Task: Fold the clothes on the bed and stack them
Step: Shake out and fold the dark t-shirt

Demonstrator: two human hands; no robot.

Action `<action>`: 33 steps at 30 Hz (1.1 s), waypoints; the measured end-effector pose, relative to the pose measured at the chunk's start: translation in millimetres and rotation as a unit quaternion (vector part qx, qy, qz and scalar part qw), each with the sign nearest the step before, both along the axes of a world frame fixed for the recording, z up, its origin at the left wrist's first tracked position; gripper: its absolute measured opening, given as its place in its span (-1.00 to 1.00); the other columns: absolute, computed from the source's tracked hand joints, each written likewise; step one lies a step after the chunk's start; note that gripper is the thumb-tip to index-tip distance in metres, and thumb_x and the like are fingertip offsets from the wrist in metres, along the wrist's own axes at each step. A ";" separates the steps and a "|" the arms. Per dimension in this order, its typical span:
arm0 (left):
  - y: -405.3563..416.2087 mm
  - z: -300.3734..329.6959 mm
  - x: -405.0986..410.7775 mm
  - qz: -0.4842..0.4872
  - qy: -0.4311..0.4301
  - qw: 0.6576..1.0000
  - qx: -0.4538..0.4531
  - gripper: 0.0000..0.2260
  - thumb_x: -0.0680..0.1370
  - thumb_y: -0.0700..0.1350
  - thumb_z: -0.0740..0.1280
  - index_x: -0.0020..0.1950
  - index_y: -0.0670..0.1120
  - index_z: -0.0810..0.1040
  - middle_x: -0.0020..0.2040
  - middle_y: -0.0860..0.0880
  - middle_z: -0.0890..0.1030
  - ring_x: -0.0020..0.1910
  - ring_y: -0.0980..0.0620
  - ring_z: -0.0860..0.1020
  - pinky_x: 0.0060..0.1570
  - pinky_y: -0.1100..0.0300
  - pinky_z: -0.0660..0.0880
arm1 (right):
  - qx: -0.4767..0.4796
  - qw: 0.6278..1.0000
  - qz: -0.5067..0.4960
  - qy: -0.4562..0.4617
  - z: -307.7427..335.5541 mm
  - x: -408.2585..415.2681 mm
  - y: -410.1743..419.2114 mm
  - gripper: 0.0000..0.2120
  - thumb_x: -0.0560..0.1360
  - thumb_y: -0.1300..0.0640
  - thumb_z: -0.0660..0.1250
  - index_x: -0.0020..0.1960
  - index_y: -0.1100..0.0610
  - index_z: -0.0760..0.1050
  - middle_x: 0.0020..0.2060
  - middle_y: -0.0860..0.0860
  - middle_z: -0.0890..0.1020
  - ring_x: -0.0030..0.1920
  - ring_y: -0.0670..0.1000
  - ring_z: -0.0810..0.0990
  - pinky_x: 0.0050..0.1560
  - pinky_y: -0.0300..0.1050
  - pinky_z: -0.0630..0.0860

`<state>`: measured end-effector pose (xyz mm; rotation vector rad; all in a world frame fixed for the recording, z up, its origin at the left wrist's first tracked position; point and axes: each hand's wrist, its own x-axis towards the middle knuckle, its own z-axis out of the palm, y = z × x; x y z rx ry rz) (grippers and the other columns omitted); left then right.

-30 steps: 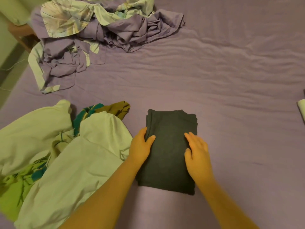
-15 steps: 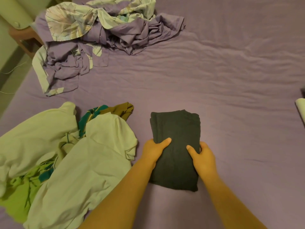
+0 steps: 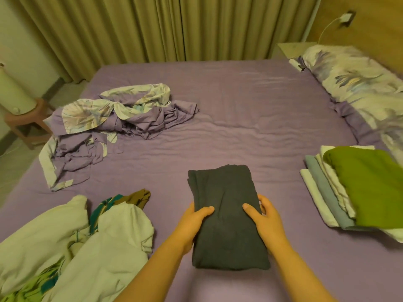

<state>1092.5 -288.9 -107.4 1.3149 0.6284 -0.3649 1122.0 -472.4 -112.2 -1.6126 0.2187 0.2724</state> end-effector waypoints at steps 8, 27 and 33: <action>-105.8 89.9 24.9 -0.085 -0.066 0.993 0.047 -0.77 0.60 -0.07 0.23 0.24 0.13 0.38 0.09 0.08 0.58 0.06 0.03 0.58 -0.04 0.17 0.54 | 0.034 0.998 -0.001 -0.055 72.5 21.4 -118.8 -0.77 0.51 0.18 0.35 0.12 -0.04 0.49 0.04 -0.09 0.60 0.00 -0.06 0.61 -0.17 -0.25 0.56; -393.4 149.3 110.2 -0.153 -0.140 0.952 0.225 -0.60 0.66 -0.09 0.08 0.51 0.06 0.17 0.40 -0.06 0.42 0.28 -0.10 0.46 0.28 -0.06 0.42 | -0.026 0.997 0.036 -0.070 143.3 119.0 -410.8 -0.76 0.52 0.15 0.33 0.13 -0.13 0.51 0.09 -0.08 0.62 0.08 -0.04 0.59 0.11 -0.04 0.54; -424.8 114.0 165.6 -0.157 -0.117 0.958 0.212 -0.60 0.67 -0.07 0.08 0.51 0.06 0.17 0.40 -0.05 0.42 0.30 -0.09 0.46 0.30 -0.04 0.41 | -0.038 0.997 0.049 -0.041 115.5 167.6 -445.3 -0.71 0.55 0.17 0.29 0.25 -0.01 0.47 0.09 -0.09 0.61 0.09 -0.07 0.58 0.02 -0.20 0.52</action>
